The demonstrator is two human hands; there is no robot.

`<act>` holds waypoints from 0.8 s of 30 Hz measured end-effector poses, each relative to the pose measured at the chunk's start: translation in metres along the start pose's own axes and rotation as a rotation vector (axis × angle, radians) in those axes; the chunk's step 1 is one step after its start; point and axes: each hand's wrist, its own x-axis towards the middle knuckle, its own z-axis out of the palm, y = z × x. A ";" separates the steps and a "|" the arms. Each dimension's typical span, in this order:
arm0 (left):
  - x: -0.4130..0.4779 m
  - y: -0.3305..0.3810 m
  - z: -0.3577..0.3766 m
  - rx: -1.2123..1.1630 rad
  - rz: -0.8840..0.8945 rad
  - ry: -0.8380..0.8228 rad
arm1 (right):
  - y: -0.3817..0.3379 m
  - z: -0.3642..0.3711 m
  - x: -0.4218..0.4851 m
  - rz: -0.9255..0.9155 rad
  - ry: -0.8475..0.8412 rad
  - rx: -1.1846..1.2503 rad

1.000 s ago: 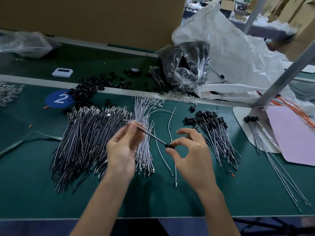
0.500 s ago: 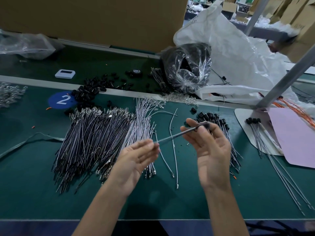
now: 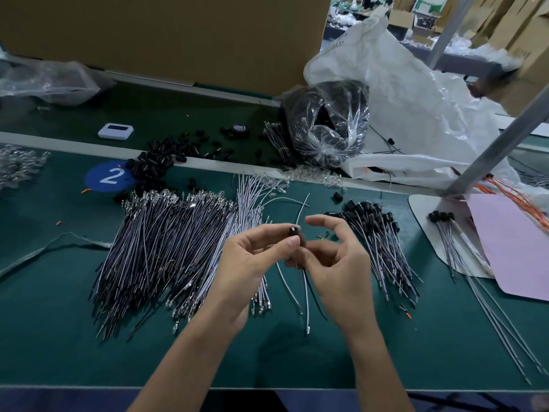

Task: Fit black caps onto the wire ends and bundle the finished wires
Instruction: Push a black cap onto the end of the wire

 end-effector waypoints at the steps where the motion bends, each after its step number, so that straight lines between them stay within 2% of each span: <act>1: -0.001 0.000 0.000 -0.016 0.011 0.016 | 0.000 -0.001 0.000 0.001 -0.018 -0.026; 5: -0.002 0.001 0.002 -0.055 0.068 0.074 | 0.002 -0.001 -0.003 0.036 -0.096 -0.035; 18: -0.009 0.004 0.003 0.013 0.036 0.030 | 0.006 0.003 -0.008 0.077 -0.050 0.176; 24: -0.007 0.010 0.004 -0.005 0.081 0.101 | 0.007 0.006 -0.010 0.081 -0.069 0.219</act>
